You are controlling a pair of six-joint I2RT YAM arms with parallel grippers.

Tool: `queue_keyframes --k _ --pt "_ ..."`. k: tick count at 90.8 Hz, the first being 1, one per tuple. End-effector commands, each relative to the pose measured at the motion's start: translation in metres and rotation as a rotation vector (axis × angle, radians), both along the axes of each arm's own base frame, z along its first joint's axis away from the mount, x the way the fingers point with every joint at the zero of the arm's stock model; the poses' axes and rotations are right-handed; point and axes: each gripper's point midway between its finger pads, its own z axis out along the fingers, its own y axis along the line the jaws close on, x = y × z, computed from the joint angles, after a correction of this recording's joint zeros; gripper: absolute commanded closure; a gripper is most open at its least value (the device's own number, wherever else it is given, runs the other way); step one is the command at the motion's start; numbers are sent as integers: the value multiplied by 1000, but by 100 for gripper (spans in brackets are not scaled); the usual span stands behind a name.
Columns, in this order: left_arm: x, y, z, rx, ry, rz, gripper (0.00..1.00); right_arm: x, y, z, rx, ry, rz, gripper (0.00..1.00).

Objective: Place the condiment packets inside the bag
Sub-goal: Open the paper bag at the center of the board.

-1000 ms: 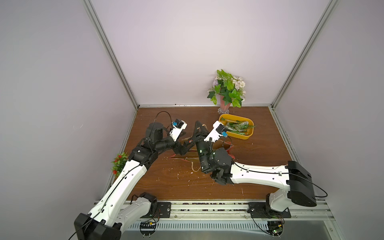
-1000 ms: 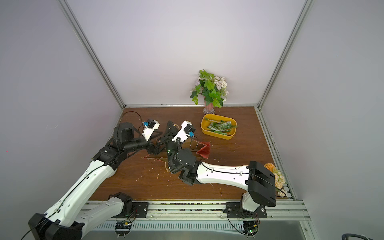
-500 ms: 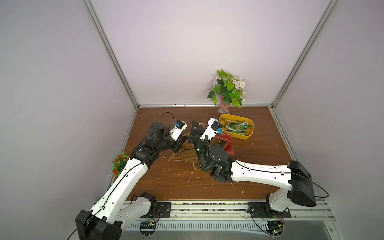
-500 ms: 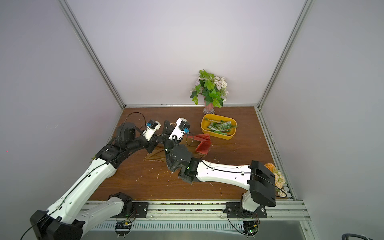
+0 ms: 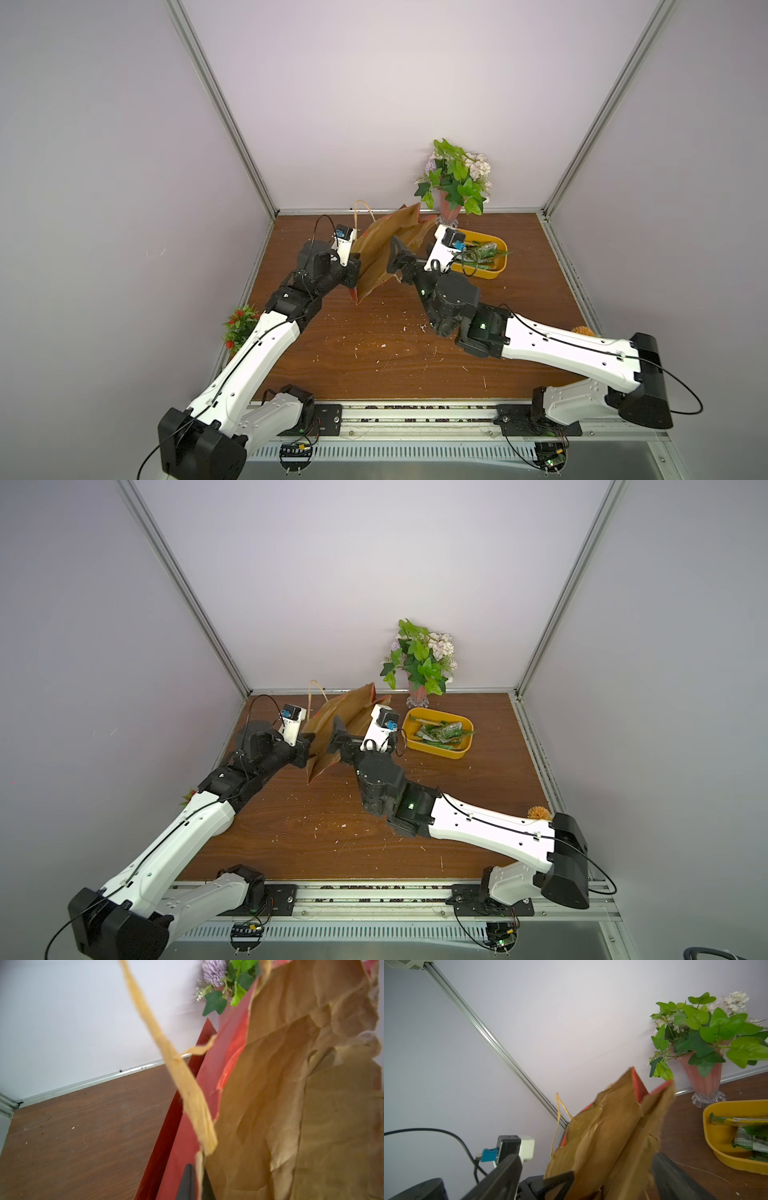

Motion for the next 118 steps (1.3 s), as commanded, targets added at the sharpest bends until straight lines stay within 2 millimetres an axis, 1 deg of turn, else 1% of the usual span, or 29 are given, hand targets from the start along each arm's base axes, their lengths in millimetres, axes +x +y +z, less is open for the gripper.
queue_keyframes --k 1,8,14,22,28,34,41,48,55,65,71,75,88,93,96,102,104,107,109,111,112,115,118 --pt "9 2 14 -90 -50 72 100 -4 -25 -15 36 38 -39 0" --pt "7 0 15 -116 -53 63 100 1 -30 -33 40 68 -46 1" --pt "6 -2 16 -132 -58 52 99 10 -26 -48 54 109 -21 4" --pt "6 1 18 -139 -70 70 99 24 -10 -66 113 165 65 14" --pt "7 7 19 -139 -84 107 99 28 5 -71 171 173 126 19" --pt "9 10 18 -133 -89 126 99 31 17 -74 189 182 143 20" --pt "11 8 13 -128 -80 119 99 39 29 -84 190 205 134 19" --pt "11 6 11 -132 -70 106 99 48 38 -97 198 233 123 20" --pt "10 4 11 -138 -70 94 99 57 50 -102 201 238 129 21" --pt "7 3 10 -134 -70 82 98 69 68 -101 171 237 117 22" --pt "5 4 9 -124 -72 82 98 74 74 -101 152 236 110 22" --pt "5 6 8 -116 -73 87 98 77 77 -101 146 235 105 22" --pt "2 10 9 -96 -91 97 99 83 77 -116 142 263 87 23" --pt "2 11 10 -93 -95 99 99 84 74 -121 140 267 74 27" --pt "1 11 11 -94 -96 100 99 84 72 -122 138 267 67 32" --pt "0 12 13 -97 -98 102 98 83 65 -122 126 256 40 46" --pt "-1 12 14 -98 -97 102 98 83 62 -122 116 251 30 52" --pt "-1 12 15 -99 -98 101 95 83 58 -120 100 243 18 61" --pt "-2 12 16 -98 -98 100 90 83 55 -118 88 235 11 66" --pt "-2 12 17 -96 -100 99 83 83 53 -116 72 229 5 74" --pt "-3 12 17 -95 -100 99 78 82 52 -115 64 224 1 78" --pt "-3 13 18 -88 -103 97 59 81 48 -111 38 215 -8 86" --pt "-4 14 20 -79 -108 99 39 80 44 -106 17 207 -15 91"
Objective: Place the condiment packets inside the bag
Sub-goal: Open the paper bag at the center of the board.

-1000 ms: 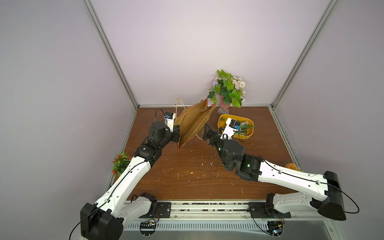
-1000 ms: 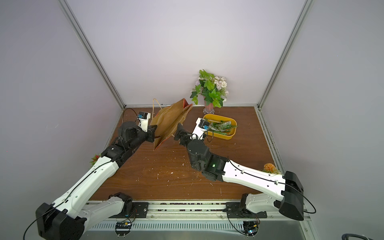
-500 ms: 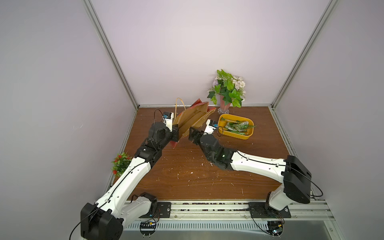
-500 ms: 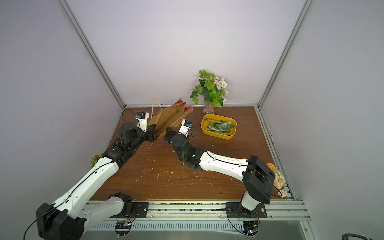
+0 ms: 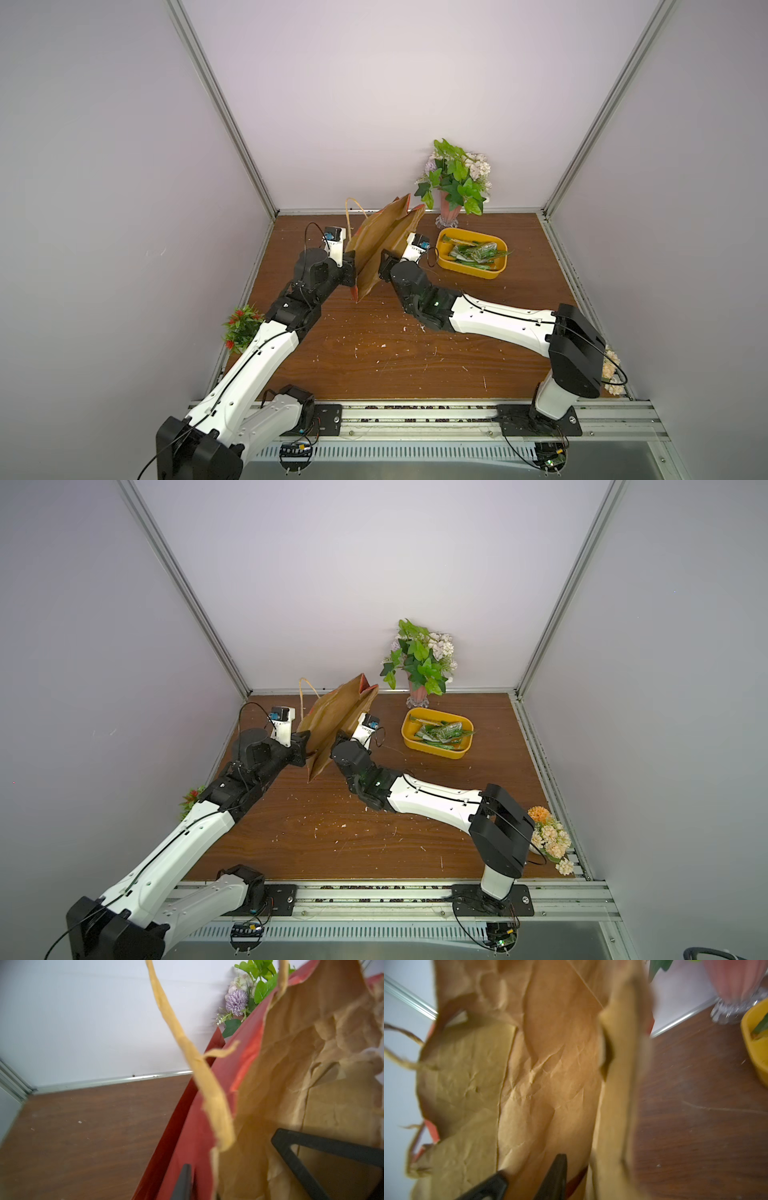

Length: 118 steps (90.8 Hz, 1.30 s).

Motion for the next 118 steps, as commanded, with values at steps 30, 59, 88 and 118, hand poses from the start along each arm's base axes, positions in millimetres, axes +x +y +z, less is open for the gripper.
queue_keyframes --k 30,59,88,118 --pt "-11 -6 48 66 -48 -71 1 -12 -8 53 -392 -19 118 100" --pt "-4 -17 53 56 16 -108 3 -17 13 66 -484 53 237 100" --pt "7 -4 30 115 43 -33 23 -26 16 71 -446 47 295 100" --pt "14 0 11 205 118 -23 100 -33 9 82 -484 38 345 100"
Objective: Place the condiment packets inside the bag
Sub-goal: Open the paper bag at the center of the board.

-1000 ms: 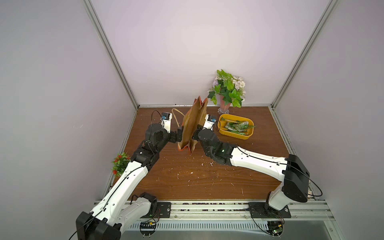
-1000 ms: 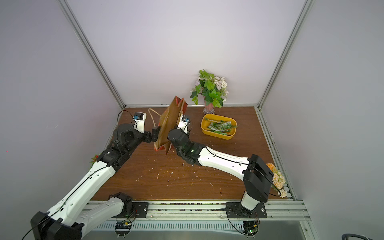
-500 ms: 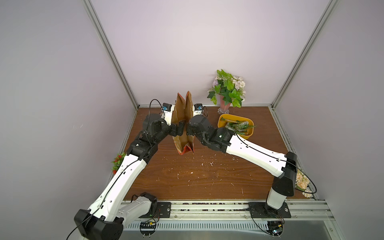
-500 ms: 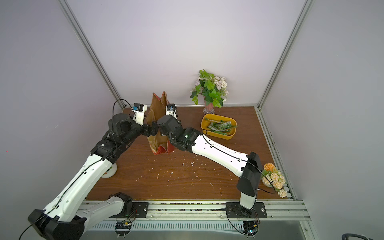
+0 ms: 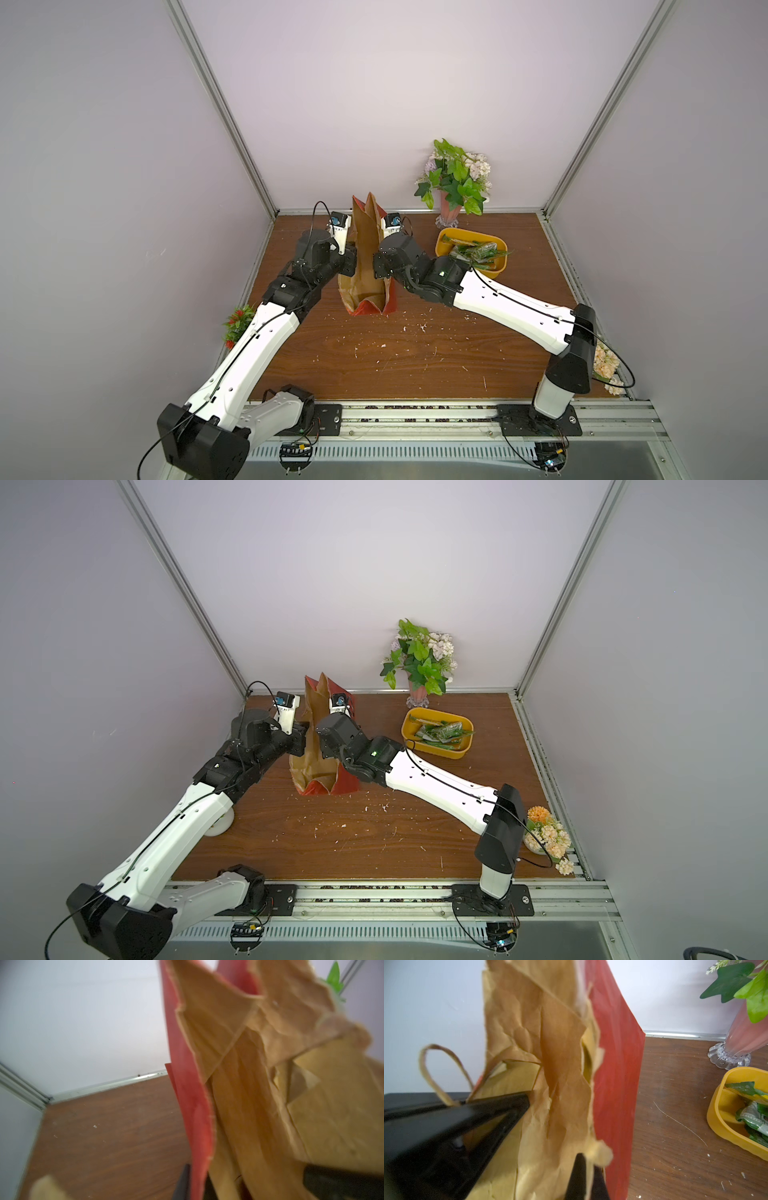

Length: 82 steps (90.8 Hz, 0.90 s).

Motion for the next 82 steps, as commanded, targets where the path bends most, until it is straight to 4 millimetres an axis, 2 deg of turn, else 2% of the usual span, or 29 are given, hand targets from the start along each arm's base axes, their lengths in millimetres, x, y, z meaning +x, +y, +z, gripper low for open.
queue_keyframes --k 1,18,28,50,61,75,82 --pt "2 2 -6 78 41 -1 100 -7 -15 42 26 -43 24 100" --pt "7 15 14 244 46 15 100 4 -44 33 -134 23 -34 100" --pt "6 22 11 323 73 18 100 11 -58 23 -213 72 -56 100" --pt "-7 28 -2 469 130 -6 100 15 -73 14 -323 161 -45 100" --pt "-19 20 -6 589 138 -45 100 17 -76 14 -393 184 -31 100" --pt "-28 8 -2 629 161 -93 100 18 -79 -5 -450 221 -24 100" --pt "-28 13 -2 664 177 -87 100 17 -85 -15 -492 235 -34 100"
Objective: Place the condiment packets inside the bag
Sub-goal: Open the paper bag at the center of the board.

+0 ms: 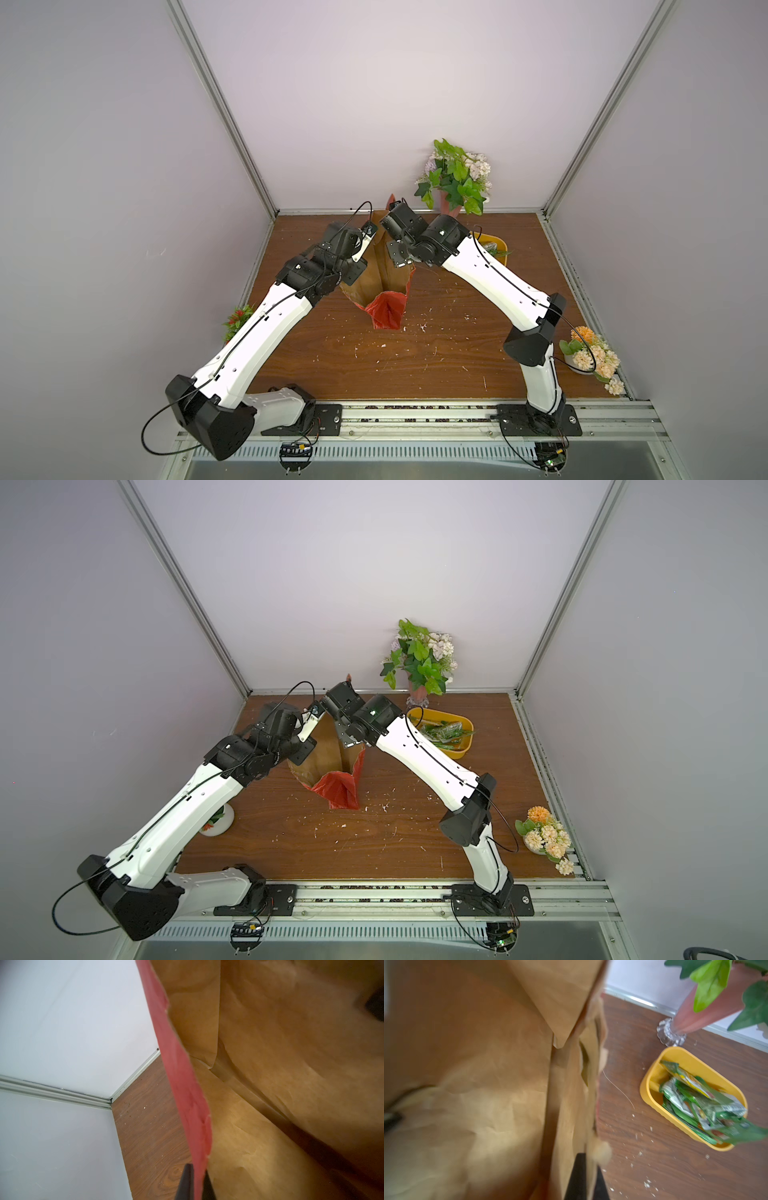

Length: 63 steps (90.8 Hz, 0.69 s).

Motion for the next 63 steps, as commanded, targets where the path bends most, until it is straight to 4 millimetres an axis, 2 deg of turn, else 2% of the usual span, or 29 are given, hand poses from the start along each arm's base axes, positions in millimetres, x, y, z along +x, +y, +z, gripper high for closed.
queue_keyframes --k 1,11,21,39,51,58,60,63 --pt "-6 14 3 103 22 19 100 -8 -23 1 -80 11 -5 100" --pt "-12 30 -14 204 45 20 100 -11 -39 -12 -156 13 -24 100" --pt "-16 44 -31 240 83 29 100 -18 -44 -18 -163 30 -16 100" --pt "-7 58 -37 240 109 75 100 -30 -42 0 -102 -9 18 100" --pt "0 53 -43 231 131 81 100 -39 -46 9 -110 -39 26 100" --pt "4 38 -33 171 111 67 99 -42 -45 4 -91 -36 36 100" --pt "5 33 -25 143 94 63 96 -43 -43 3 -78 -35 40 100" --pt "4 22 -17 100 79 42 84 -44 -41 2 -62 -33 47 100"
